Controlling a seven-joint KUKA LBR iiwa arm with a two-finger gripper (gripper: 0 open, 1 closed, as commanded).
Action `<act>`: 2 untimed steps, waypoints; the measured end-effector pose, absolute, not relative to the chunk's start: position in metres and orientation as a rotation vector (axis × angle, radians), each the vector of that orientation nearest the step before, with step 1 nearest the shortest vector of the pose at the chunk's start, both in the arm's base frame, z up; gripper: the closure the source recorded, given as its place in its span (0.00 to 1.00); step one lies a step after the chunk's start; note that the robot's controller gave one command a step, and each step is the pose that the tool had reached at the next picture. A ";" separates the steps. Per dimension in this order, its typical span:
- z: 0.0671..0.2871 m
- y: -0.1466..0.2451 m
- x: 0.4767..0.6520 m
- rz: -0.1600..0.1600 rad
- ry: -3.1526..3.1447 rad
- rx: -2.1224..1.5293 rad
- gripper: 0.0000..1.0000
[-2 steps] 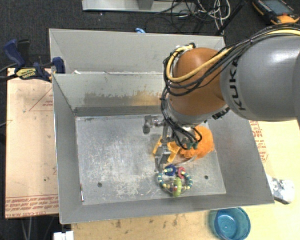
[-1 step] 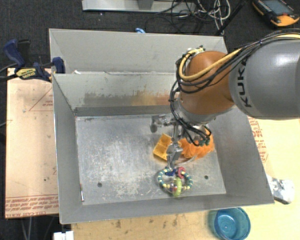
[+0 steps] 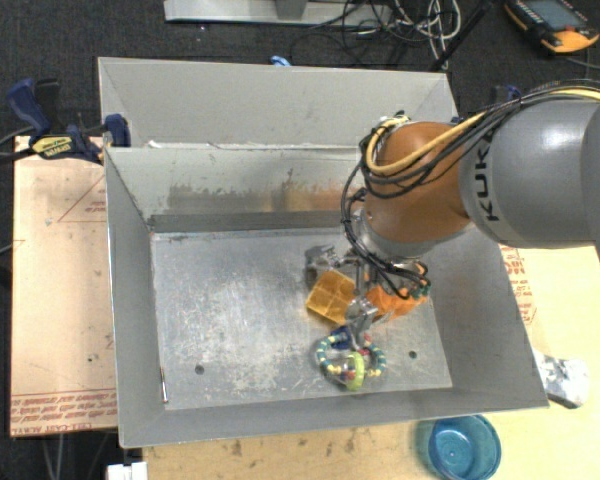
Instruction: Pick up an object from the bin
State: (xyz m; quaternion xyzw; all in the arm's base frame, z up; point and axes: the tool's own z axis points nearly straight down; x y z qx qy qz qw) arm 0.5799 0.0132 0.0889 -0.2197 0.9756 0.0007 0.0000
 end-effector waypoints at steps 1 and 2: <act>0.078 0.019 0.576 -0.006 2.989 -0.964 1.00; 0.078 0.019 0.576 -0.006 2.989 -0.963 1.00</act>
Offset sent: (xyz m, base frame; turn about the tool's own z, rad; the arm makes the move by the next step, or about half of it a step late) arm 0.0000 0.0000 0.0000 0.0000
